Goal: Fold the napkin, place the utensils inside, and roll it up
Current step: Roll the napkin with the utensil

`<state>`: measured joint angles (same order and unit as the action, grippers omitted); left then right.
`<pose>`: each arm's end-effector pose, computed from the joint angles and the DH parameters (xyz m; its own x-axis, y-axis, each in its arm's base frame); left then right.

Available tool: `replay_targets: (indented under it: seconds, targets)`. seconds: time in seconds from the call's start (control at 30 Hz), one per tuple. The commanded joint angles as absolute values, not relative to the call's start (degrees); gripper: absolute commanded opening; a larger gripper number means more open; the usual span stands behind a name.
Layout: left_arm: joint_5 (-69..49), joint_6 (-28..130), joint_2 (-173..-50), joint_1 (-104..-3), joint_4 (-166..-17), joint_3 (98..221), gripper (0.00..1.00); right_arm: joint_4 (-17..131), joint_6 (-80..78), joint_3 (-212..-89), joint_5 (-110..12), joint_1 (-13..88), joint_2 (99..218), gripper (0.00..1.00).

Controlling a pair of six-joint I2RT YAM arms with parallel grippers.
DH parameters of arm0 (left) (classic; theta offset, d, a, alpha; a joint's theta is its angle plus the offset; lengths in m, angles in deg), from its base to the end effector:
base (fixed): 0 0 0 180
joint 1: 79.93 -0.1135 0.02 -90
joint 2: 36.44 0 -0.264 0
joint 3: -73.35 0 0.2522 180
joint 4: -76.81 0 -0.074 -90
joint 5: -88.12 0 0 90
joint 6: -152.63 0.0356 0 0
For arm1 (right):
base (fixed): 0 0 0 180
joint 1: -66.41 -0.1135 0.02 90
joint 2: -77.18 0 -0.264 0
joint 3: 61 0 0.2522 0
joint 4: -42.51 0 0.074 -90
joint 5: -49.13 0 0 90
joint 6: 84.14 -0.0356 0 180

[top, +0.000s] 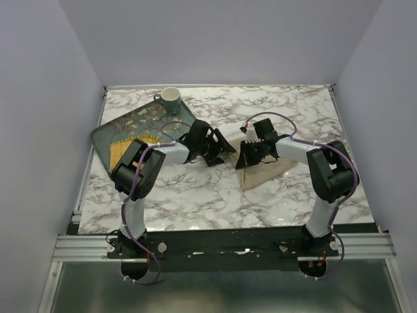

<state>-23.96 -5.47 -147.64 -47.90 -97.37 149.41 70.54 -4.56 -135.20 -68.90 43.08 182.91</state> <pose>0.3341 -0.2248 0.1443 -0.8866 -0.4595 -0.0530 -0.2426 0.5594 -0.7926 0.3239 0.1579 0.1448 -0.8814 -0.2063 -0.4250 -0.4156 0.7662 0.4901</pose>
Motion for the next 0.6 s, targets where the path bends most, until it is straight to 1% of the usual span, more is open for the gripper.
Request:
replay_targets:
  seconds: [0.0,0.23,0.37,0.43,0.47,0.57]
  targets:
    - [-21.83,-8.30,-151.31,-47.24,-96.81,151.62,0.84,71.92,-3.46,-133.47,-68.73,43.65,184.50,0.01]
    - [-17.88,-8.92,-152.19,-46.09,-96.11,151.71,0.73,72.00,-3.37,-133.65,-68.82,43.65,185.11,0.01]
    - [-16.12,-7.08,-152.63,-46.00,-94.97,152.85,0.61,71.92,-3.20,-133.38,-67.94,43.65,184.50,0.01]
    - [-14.63,-5.06,-152.72,-45.74,-93.74,154.07,0.59,71.92,-3.20,-133.47,-67.59,43.74,184.32,0.01]
    - [-14.19,-4.27,-152.81,-45.74,-92.60,154.52,0.54,72.09,-3.20,-133.56,-67.24,43.65,184.23,0.01]
    - [-13.13,-2.24,-152.90,-45.56,-91.19,155.84,0.46,72.62,-2.93,-133.82,-66.71,43.65,183.97,0.01]
